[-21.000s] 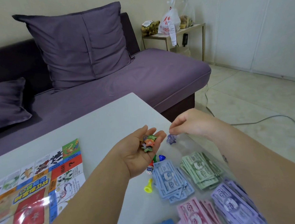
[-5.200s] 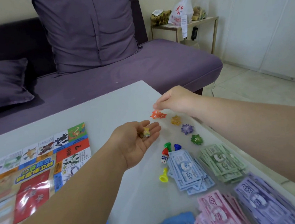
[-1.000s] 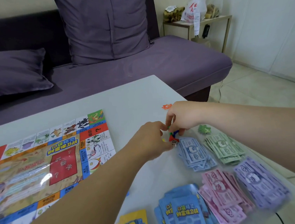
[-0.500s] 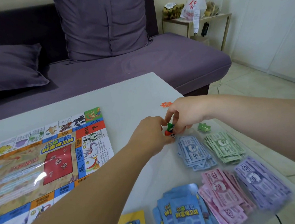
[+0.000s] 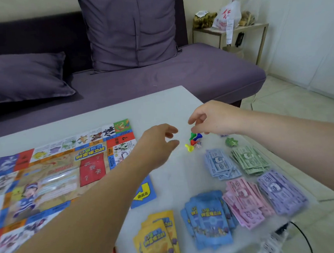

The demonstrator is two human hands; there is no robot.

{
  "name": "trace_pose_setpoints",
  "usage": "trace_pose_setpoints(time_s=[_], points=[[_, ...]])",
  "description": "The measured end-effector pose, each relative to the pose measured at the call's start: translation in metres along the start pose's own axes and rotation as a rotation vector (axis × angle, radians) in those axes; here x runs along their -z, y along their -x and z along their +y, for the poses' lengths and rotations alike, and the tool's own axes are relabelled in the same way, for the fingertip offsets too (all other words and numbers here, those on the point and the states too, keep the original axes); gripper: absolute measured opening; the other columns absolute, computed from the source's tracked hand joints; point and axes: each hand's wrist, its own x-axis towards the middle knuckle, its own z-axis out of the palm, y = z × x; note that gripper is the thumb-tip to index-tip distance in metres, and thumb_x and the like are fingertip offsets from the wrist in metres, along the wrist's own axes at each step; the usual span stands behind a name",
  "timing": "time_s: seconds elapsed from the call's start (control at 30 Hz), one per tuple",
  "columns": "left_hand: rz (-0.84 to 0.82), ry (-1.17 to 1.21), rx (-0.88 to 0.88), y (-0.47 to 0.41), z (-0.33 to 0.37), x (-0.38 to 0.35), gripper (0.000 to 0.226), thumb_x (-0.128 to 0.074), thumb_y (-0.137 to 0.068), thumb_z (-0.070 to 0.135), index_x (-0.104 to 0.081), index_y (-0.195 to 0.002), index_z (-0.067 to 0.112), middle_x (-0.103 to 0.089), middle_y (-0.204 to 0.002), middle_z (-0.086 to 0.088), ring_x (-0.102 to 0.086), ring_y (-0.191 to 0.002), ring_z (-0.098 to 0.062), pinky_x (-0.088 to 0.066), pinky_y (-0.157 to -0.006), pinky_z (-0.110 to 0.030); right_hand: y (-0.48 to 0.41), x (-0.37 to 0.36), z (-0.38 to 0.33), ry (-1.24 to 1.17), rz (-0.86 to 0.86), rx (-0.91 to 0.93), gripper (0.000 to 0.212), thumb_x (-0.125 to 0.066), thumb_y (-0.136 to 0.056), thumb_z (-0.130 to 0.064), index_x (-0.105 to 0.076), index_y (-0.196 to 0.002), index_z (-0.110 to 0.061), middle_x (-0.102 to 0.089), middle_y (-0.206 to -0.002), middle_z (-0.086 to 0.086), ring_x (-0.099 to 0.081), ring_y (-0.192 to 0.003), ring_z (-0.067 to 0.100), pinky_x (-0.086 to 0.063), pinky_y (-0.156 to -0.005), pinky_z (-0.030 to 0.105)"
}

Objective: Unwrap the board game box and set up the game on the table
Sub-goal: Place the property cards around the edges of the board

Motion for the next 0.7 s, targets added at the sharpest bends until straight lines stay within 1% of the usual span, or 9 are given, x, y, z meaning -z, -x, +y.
trace_pose_setpoints(time_s=[0.07,0.13,0.2,0.33,0.47,0.5,0.57,0.6,0.7], points=[[0.015,0.014,0.011,0.028,-0.002,0.019,0.028,-0.056,-0.092,0.025,-0.056,-0.121,0.026,-0.061,-0.114,0.009,-0.063,-0.090,-0.015,-0.042,-0.065,-0.017,0.022,-0.008,-0.021,-0.066,0.023,0.039,0.025,-0.068,-0.083,-0.023,-0.068,-0.108,-0.019,-0.063,-0.087,-0.009,-0.060,-0.073,0.007,-0.043,-0.062,0.013],[0.040,0.042,0.041,0.060,-0.006,0.038,0.026,-0.055,-0.093,0.024,-0.057,-0.118,0.027,-0.062,-0.108,0.011,-0.065,-0.085,-0.015,-0.040,-0.052,-0.013,0.046,-0.022,-0.043,-0.142,-0.001,0.071,0.020,-0.069,-0.083,-0.022,-0.069,-0.102,-0.019,-0.064,-0.084,-0.007,-0.063,-0.070,0.010,-0.047,-0.069,0.020],[0.082,0.017,0.066,0.093,-0.016,0.055,0.025,-0.055,-0.093,0.024,-0.058,-0.118,0.027,-0.062,-0.105,0.011,-0.064,-0.084,-0.017,-0.040,-0.053,-0.014,0.070,-0.040,-0.066,-0.214,-0.032,0.109,0.015,-0.069,-0.083,-0.020,-0.068,-0.099,-0.020,-0.063,-0.078,-0.008,-0.060,-0.062,0.008,-0.048,-0.068,0.024],[0.171,0.018,0.156,0.159,-0.042,0.083,0.027,-0.055,-0.093,0.022,-0.058,-0.120,0.021,-0.061,-0.100,0.008,-0.063,-0.087,-0.018,-0.047,-0.065,-0.022,0.112,-0.079,-0.104,-0.254,-0.123,0.136,0.011,-0.068,-0.084,-0.020,-0.068,-0.096,-0.020,-0.065,-0.076,-0.005,-0.062,-0.063,0.009,-0.045,-0.062,0.022],[0.241,-0.005,0.285,0.218,-0.068,0.087,0.027,-0.053,-0.094,0.024,-0.057,-0.121,0.024,-0.060,-0.096,0.013,-0.061,-0.082,-0.013,-0.041,-0.052,-0.014,0.135,-0.118,-0.135,-0.144,-0.259,0.106,0.023,-0.067,-0.085,-0.026,-0.065,-0.106,-0.016,-0.059,-0.081,-0.006,-0.059,-0.071,0.013,-0.048,-0.068,0.026],[0.223,-0.010,0.310,0.231,-0.073,0.083,0.027,-0.053,-0.094,0.025,-0.057,-0.121,0.025,-0.061,-0.102,0.012,-0.060,-0.083,-0.011,-0.042,-0.054,-0.015,0.137,-0.126,-0.143,-0.099,-0.274,0.092,0.028,-0.067,-0.086,-0.028,-0.064,-0.110,-0.015,-0.061,-0.088,-0.005,-0.059,-0.075,0.014,-0.047,-0.068,0.026],[0.156,-0.025,0.320,0.253,-0.080,0.070,0.031,-0.053,-0.094,0.025,-0.055,-0.124,0.027,-0.059,-0.119,0.009,-0.057,-0.094,-0.009,-0.045,-0.072,-0.020,0.139,-0.140,-0.155,0.020,-0.258,0.076,0.036,-0.065,-0.087,-0.028,-0.061,-0.115,-0.007,-0.063,-0.105,0.003,-0.060,-0.090,0.020,-0.047,-0.075,0.027],[0.120,-0.066,0.298,0.261,-0.082,0.061,0.034,-0.053,-0.094,0.026,-0.053,-0.128,0.028,-0.054,-0.128,0.008,-0.055,-0.103,-0.010,-0.044,-0.083,-0.022,0.139,-0.147,-0.160,0.079,-0.250,0.067,0.034,-0.063,-0.087,-0.026,-0.060,-0.112,-0.004,-0.062,-0.107,0.006,-0.059,-0.095,0.022,-0.048,-0.077,0.029],[0.062,-0.207,0.198,0.274,-0.089,0.036,0.047,-0.049,-0.095,0.031,-0.039,-0.140,0.032,-0.036,-0.147,0.006,-0.040,-0.130,-0.015,-0.033,-0.106,-0.029,0.140,-0.159,-0.172,0.180,-0.234,0.001,0.015,-0.056,-0.091,-0.019,-0.055,-0.100,-0.007,-0.056,-0.097,0.006,-0.054,-0.090,0.024,-0.041,-0.064,0.025]])
